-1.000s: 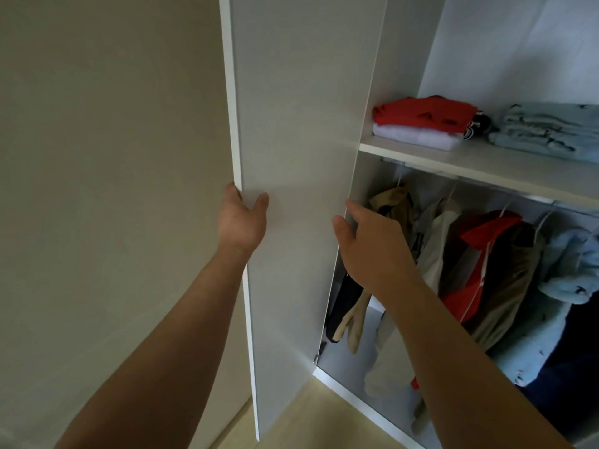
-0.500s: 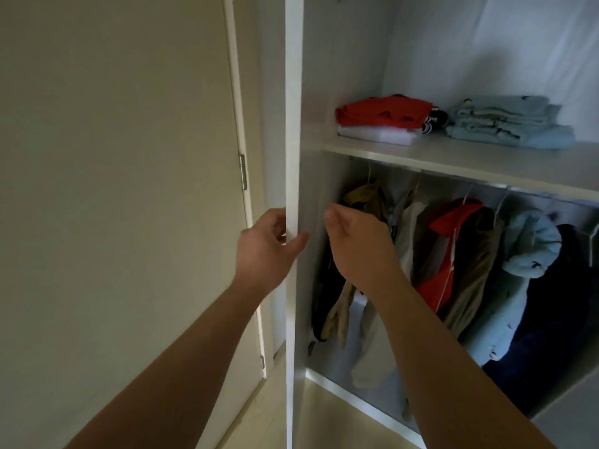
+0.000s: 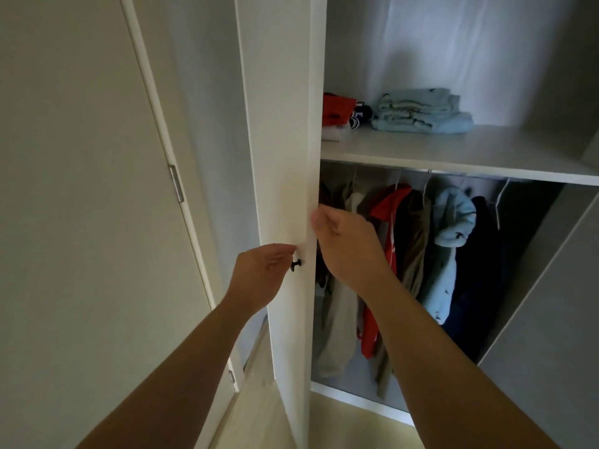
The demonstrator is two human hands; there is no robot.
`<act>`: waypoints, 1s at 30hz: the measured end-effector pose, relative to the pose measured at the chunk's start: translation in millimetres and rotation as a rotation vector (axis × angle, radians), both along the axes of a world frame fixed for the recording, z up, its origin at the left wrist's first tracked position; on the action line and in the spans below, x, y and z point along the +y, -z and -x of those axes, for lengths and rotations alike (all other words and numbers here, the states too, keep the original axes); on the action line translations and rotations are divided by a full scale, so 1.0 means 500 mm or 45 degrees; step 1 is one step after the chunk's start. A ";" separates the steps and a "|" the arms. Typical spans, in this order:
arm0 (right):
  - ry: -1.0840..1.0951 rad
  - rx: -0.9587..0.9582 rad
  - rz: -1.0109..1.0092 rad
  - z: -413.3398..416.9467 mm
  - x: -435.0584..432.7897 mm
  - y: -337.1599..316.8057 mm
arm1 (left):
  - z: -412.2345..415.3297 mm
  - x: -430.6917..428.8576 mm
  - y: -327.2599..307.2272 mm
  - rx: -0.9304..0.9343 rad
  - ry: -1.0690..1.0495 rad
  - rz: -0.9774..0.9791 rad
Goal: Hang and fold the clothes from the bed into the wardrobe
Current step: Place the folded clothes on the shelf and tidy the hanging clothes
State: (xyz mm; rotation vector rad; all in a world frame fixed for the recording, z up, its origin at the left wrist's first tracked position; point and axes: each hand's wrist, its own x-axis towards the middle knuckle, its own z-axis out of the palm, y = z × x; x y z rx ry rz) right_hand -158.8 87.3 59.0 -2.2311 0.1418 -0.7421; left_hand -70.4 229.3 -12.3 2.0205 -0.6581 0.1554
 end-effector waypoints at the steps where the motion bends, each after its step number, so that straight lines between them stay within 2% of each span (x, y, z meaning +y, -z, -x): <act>1: 0.019 0.000 0.015 -0.001 -0.007 0.001 | -0.002 -0.009 0.004 -0.011 0.010 -0.025; 5: 0.164 -0.015 0.073 -0.011 -0.036 0.003 | -0.008 -0.049 0.008 -0.113 0.084 -0.172; 8: 0.284 -0.046 -0.016 -0.023 -0.061 0.006 | -0.014 -0.074 -0.001 -0.058 0.178 -0.215; 12: 0.440 -0.039 0.054 -0.039 -0.111 0.016 | -0.034 -0.113 -0.025 -0.093 0.244 -0.310; 18: 0.555 0.022 0.096 -0.073 -0.197 0.014 | -0.109 -0.212 -0.139 -0.665 0.202 -0.254; 22: 0.609 0.032 0.080 -0.094 -0.255 0.015 | -0.164 -0.296 -0.177 -1.058 0.196 -0.380; 30: 0.625 -0.006 -0.090 -0.166 -0.355 0.012 | -0.244 -0.406 -0.165 -1.146 0.163 -0.520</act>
